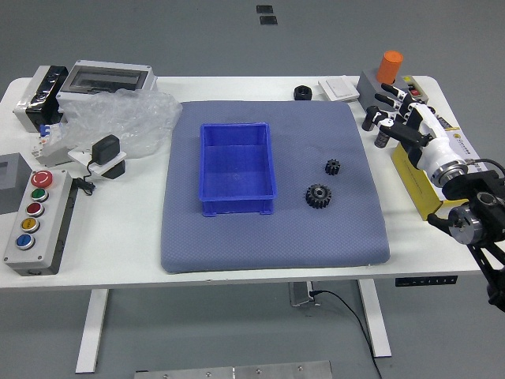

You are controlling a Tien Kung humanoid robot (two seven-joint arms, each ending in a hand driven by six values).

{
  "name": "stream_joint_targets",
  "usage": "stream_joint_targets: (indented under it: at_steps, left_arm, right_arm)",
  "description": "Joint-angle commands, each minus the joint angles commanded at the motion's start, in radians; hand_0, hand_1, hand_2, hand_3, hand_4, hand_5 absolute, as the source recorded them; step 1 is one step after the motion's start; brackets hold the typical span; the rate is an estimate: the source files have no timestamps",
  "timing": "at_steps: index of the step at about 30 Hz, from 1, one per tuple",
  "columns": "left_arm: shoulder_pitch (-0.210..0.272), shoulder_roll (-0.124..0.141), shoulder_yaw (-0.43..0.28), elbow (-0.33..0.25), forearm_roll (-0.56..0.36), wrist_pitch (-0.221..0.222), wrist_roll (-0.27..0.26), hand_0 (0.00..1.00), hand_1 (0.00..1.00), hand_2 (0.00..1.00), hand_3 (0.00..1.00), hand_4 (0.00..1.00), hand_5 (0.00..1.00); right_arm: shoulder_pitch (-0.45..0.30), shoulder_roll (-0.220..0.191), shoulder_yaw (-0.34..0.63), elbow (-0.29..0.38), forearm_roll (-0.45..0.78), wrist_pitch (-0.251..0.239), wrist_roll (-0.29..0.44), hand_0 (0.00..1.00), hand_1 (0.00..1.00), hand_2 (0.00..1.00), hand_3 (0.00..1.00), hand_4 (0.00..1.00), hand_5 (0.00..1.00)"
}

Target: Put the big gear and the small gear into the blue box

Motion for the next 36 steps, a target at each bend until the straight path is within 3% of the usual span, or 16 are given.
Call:
stream_joint_targets:
  at_steps: [36]
  left_arm:
    - [-0.005, 0.003, 0.006, 0.0, 0.009, 0.003, 0.009, 0.854, 0.803, 0.801, 0.848, 0.596, 0.064]
  right_arm:
    - [0.011, 0.002, -0.023, -0.001, 0.015, 0.003, 0.002, 0.817, 0.749, 0.88, 0.892, 0.726, 0.102]
